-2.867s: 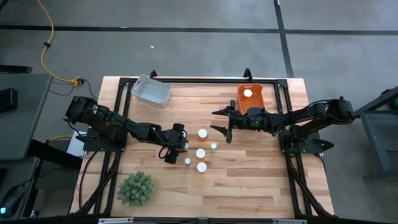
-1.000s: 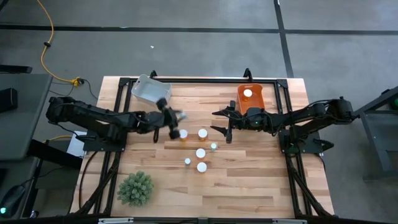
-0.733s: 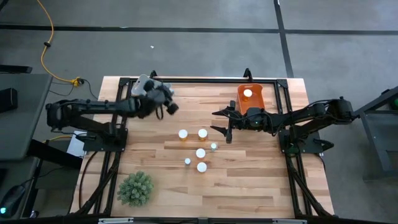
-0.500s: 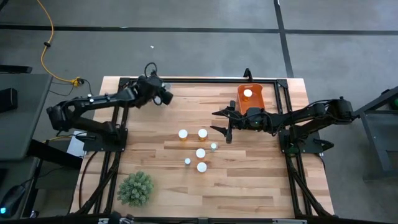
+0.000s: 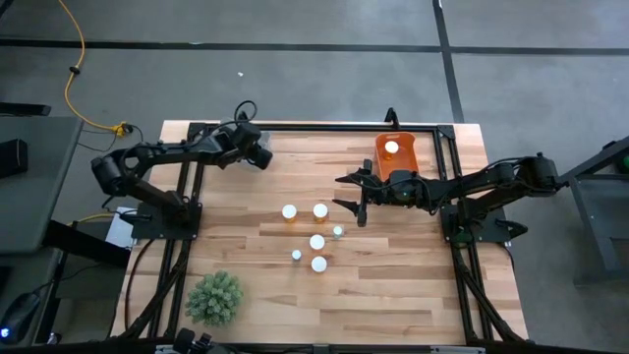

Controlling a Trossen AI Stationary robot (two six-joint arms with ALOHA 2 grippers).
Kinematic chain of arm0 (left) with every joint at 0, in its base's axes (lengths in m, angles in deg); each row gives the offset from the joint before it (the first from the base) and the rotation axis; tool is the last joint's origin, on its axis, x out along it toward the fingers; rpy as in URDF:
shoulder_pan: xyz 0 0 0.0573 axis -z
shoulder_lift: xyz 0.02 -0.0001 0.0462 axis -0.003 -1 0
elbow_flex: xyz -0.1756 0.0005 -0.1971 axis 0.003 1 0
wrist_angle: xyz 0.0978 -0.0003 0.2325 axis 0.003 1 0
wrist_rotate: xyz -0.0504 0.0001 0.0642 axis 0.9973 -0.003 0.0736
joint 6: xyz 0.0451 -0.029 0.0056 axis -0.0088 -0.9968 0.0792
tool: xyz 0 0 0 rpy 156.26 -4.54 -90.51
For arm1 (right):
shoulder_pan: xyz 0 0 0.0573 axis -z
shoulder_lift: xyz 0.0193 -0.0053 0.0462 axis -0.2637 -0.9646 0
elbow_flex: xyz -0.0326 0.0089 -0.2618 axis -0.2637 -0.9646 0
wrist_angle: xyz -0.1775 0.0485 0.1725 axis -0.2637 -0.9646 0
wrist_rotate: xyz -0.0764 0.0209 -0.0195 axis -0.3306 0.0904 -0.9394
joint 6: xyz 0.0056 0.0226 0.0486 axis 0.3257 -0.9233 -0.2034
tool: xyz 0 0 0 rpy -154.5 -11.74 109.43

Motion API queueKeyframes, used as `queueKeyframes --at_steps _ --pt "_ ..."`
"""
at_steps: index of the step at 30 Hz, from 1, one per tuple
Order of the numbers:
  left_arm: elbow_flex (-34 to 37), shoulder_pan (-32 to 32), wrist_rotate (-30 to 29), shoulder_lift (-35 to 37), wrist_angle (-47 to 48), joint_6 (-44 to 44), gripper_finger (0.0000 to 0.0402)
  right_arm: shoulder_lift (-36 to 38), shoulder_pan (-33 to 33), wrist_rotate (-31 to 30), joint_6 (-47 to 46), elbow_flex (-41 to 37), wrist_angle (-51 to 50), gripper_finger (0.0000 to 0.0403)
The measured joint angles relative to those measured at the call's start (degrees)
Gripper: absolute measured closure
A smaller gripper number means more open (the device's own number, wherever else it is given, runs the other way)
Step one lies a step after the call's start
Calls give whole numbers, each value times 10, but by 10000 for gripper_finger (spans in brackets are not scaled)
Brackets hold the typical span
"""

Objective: Pick and place medicine bottles into bin by pill shape (circle, oval)
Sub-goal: Put the top left blue tablet bottle into the gray bin, then put the orange capsule bottle into the orange bin

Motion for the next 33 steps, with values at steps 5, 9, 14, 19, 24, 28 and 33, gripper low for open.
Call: queueKeyframes --at_steps 5,9,14,19,24,28,33 --pt "0 0 6 -6 0 1 291 0 0 0 0 0 0 123" --pt "0 0 17 -6 0 1 291 0 0 0 1 0 0 123" --pt "0 0 17 -6 0 1 290 0 0 0 2 0 0 123" --pt "0 0 17 -6 0 1 277 0 0 0 2 0 0 123" --pt "0 0 19 -6 2 0 245 0 0 0 2 0 0 123" --pt "0 0 35 -6 4 -4 222 0 0 0 2 0 0 123" --pt "-3 0 43 -3 8 1 205 0 0 0 2 0 0 123"
